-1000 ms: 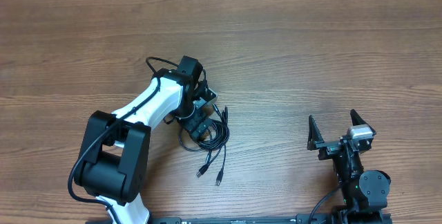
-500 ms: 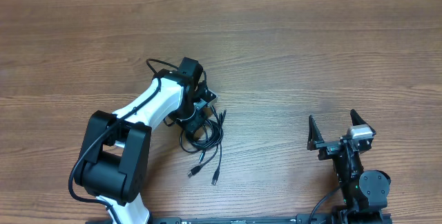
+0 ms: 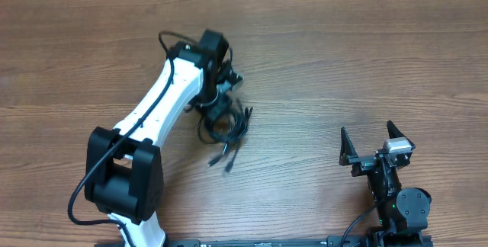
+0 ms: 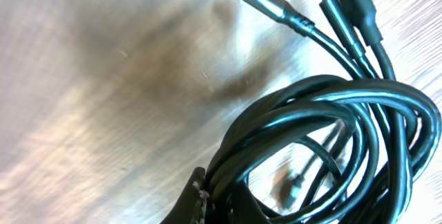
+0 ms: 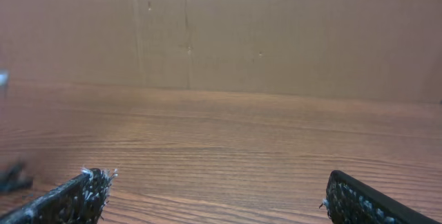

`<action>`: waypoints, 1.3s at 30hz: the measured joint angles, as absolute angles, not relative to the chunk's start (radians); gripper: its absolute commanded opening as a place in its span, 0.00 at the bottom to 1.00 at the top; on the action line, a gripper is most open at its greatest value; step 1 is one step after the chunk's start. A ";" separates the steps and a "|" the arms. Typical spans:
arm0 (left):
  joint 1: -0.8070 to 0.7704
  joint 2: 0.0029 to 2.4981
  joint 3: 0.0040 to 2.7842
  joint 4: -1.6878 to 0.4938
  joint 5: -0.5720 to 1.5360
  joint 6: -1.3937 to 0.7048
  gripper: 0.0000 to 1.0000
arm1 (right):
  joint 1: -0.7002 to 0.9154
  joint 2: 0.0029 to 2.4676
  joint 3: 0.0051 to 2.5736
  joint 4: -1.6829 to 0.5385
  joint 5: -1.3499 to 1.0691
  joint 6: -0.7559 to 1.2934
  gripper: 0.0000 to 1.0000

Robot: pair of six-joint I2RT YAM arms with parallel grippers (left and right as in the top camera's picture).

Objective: Untangle cables
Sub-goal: 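Lift the cable bundle with the left gripper toward the right arm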

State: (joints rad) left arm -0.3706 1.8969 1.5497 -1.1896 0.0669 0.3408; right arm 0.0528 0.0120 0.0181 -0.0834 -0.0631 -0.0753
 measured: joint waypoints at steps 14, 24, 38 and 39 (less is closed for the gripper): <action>-0.519 1.878 1.807 -1.356 -0.110 0.341 0.04 | 0.053 0.012 0.018 -0.084 -0.063 -0.075 1.00; -0.605 1.686 1.811 -1.356 -0.234 0.316 0.04 | 0.053 0.012 0.018 -0.084 -0.062 -0.075 1.00; -0.602 1.477 1.821 -1.175 0.049 0.011 0.04 | 0.053 0.012 0.018 -0.076 -0.015 0.056 1.00; -0.602 1.475 1.822 -1.174 0.091 -0.002 0.04 | 0.053 0.012 0.018 -0.076 -0.018 0.095 1.00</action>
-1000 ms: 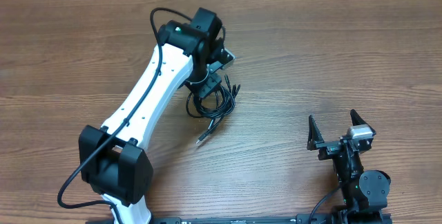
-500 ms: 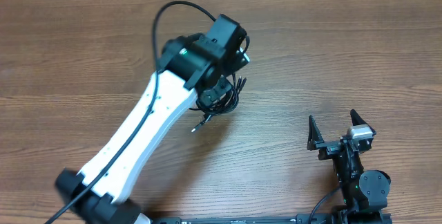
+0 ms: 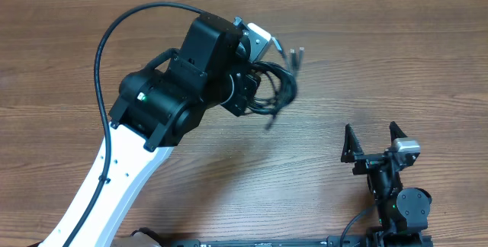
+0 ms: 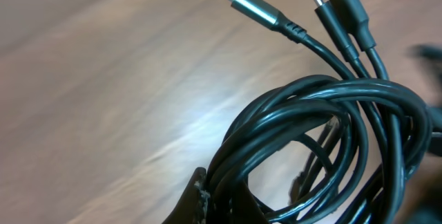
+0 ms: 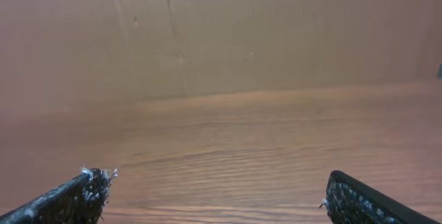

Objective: Untangle cables
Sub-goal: 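Lift the cable bundle with the left gripper toward the right arm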

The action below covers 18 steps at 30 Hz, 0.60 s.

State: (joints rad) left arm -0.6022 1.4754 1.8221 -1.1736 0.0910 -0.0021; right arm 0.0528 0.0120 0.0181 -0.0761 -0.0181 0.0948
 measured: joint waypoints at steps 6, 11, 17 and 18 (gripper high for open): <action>-0.603 1.499 1.822 -1.216 0.258 -0.062 0.04 | 0.053 0.012 0.018 -0.073 -0.074 0.259 1.00; -0.603 1.541 1.822 -1.247 0.289 -0.176 0.04 | 0.053 0.012 0.018 -0.044 -0.198 0.315 1.00; -0.603 1.554 1.822 -1.242 0.218 -0.339 0.04 | 0.053 0.012 0.047 -0.140 -0.307 0.336 1.00; -0.603 1.554 1.822 -1.239 0.200 -0.372 0.04 | 0.053 0.012 0.068 -0.173 -0.315 0.337 1.00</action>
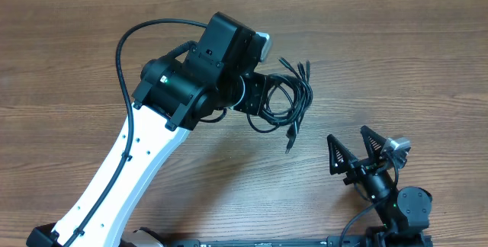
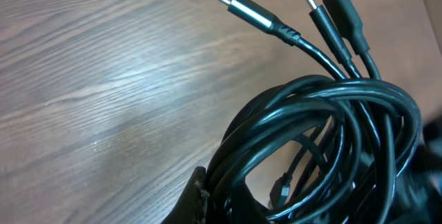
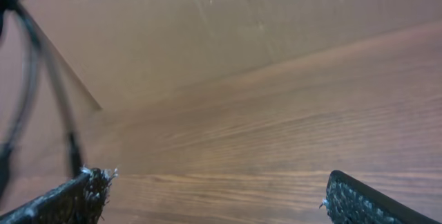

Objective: Untangle cables
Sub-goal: 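Lift the cable bundle with the left gripper toward the right arm, then move the right gripper toward the hanging cable loops under the left gripper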

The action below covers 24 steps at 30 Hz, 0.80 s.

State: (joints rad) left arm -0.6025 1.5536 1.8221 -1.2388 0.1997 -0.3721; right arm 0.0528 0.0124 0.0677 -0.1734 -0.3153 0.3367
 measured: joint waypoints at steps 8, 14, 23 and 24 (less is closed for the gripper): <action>-0.621 1.554 1.822 -1.281 0.008 -0.649 0.04 | 0.053 0.077 0.372 -0.374 -0.327 0.336 1.00; -0.712 1.554 1.822 -1.291 -0.127 -0.768 0.04 | 0.053 0.247 0.596 -0.585 -0.331 0.309 1.00; -0.838 1.554 1.822 -1.340 -0.349 -0.979 0.04 | 0.053 0.541 0.979 -0.918 -0.334 0.302 1.00; -0.838 1.554 1.822 -1.343 -0.360 -1.005 0.04 | 0.053 0.566 1.010 -0.938 -0.334 0.314 1.00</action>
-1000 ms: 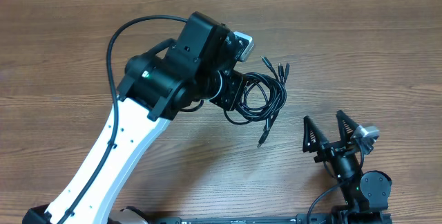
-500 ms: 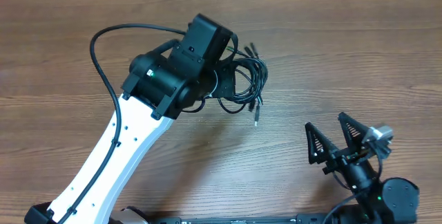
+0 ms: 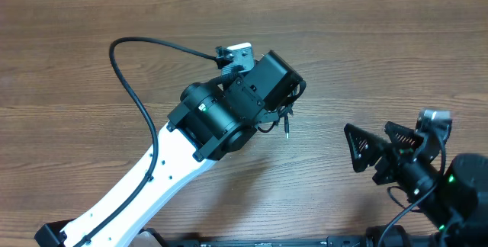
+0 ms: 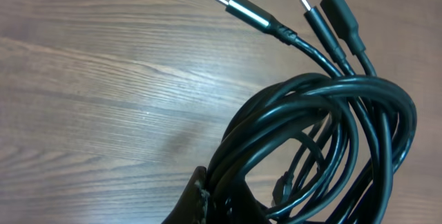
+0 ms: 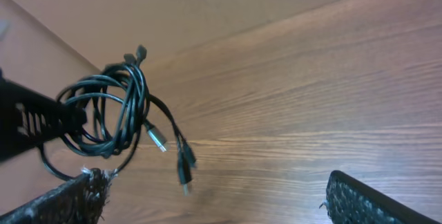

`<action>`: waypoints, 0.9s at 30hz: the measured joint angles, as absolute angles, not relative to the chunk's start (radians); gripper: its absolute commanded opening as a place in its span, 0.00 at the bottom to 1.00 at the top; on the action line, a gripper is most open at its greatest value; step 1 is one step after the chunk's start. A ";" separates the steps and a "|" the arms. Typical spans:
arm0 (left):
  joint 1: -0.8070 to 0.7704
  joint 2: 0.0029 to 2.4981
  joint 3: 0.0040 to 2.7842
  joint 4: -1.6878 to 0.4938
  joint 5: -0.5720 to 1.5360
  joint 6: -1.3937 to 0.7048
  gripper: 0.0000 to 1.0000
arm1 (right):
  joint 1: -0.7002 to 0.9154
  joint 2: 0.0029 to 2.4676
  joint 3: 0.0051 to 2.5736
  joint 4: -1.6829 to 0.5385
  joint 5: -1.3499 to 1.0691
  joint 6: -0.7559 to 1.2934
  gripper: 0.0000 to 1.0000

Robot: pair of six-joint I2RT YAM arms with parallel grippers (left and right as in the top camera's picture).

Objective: Untangle cables
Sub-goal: 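Move the right gripper toward the hanging cable loops under the left gripper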

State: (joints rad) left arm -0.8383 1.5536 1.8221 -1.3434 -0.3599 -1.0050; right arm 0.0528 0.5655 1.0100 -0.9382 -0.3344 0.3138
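A coil of black cables [image 4: 324, 141] hangs off the table with my left gripper [image 4: 222, 207] shut on its strands. Several plugs stick out past the coil, one of them silver-tipped [image 4: 238, 8]. In the overhead view the left wrist covers most of the bundle; only a loop [image 3: 294, 93] and a dangling plug [image 3: 287, 128] show. My right gripper [image 3: 367, 128] is open to the right of it, with nothing between its fingers. The right wrist view shows the bundle [image 5: 114, 110] ahead to the left, plugs [image 5: 184, 163] hanging down, beyond the open right gripper [image 5: 214, 179].
The wooden table [image 3: 396, 56] runs out to a cardboard wall [image 5: 173, 3] at the back. The left arm's own black lead [image 3: 130, 72] arches over the table to the left. The white left arm [image 3: 152, 178] crosses the front left.
My left gripper has carried the bundle further right, nearer the right gripper. The right arm has risen and turned left, so the whole bundle now shows in its wrist view.
My left gripper was shut on the cable bundle low at the table's left centre, the right gripper open at the front right. Then the bundle was held up off the table, then further right, and now it hangs near the open right gripper.
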 measured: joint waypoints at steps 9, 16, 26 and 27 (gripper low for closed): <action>-0.838 1.554 1.822 -1.382 -0.379 -1.260 0.04 | 0.053 0.736 1.103 -0.929 -0.477 0.482 1.00; -0.838 1.554 1.822 -1.391 -0.329 -1.311 0.04 | 0.053 0.855 1.103 -0.929 -0.628 0.513 0.87; -0.838 1.557 1.822 -1.384 -0.313 -1.319 0.04 | 0.104 0.930 1.103 -0.943 -0.731 0.381 0.57; -0.838 1.561 1.822 -1.383 -0.308 -1.319 0.04 | 0.115 0.931 1.103 -0.943 -0.735 0.359 0.57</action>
State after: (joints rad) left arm -0.8379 1.5612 1.8221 -1.3830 -0.3080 -1.3186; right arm 0.1154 0.9306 1.1027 -0.9432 -0.7345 0.3588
